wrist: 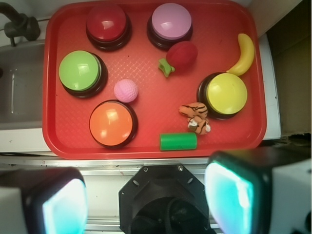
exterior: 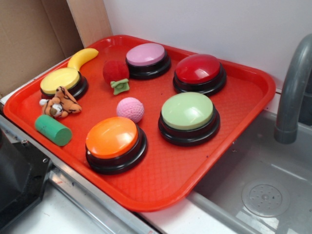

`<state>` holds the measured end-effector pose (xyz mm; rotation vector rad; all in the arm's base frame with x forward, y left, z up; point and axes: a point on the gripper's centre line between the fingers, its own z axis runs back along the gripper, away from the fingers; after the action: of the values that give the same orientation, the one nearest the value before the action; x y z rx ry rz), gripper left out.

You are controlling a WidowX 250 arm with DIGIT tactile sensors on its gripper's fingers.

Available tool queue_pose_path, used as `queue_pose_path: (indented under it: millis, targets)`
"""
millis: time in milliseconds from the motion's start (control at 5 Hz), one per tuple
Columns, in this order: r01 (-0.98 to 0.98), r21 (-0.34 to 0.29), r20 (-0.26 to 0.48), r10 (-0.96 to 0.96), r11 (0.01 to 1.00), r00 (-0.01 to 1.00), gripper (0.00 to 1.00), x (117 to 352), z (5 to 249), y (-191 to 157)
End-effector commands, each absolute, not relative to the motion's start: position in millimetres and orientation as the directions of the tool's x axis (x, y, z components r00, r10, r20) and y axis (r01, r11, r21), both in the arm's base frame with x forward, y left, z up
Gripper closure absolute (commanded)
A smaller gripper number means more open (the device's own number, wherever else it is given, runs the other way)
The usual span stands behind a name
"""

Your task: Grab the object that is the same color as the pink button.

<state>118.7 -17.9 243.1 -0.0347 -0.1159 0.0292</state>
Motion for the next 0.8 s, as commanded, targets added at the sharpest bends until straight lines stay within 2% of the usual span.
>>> queue_pose_path:
  millis: [0, 400, 600]
  targets:
    - [-0.027, -0.036, 0.115, 0.031, 0.999, 0.993, 0.0, 119, 243, -18]
    - [-0.016, -0.073, 0.147, 0.027, 0.997, 0.989, 0.0, 171, 212, -21]
    - [-0.043, -0.077, 0.131, 0.052, 0.996, 0.99, 0.0, 191, 187, -28]
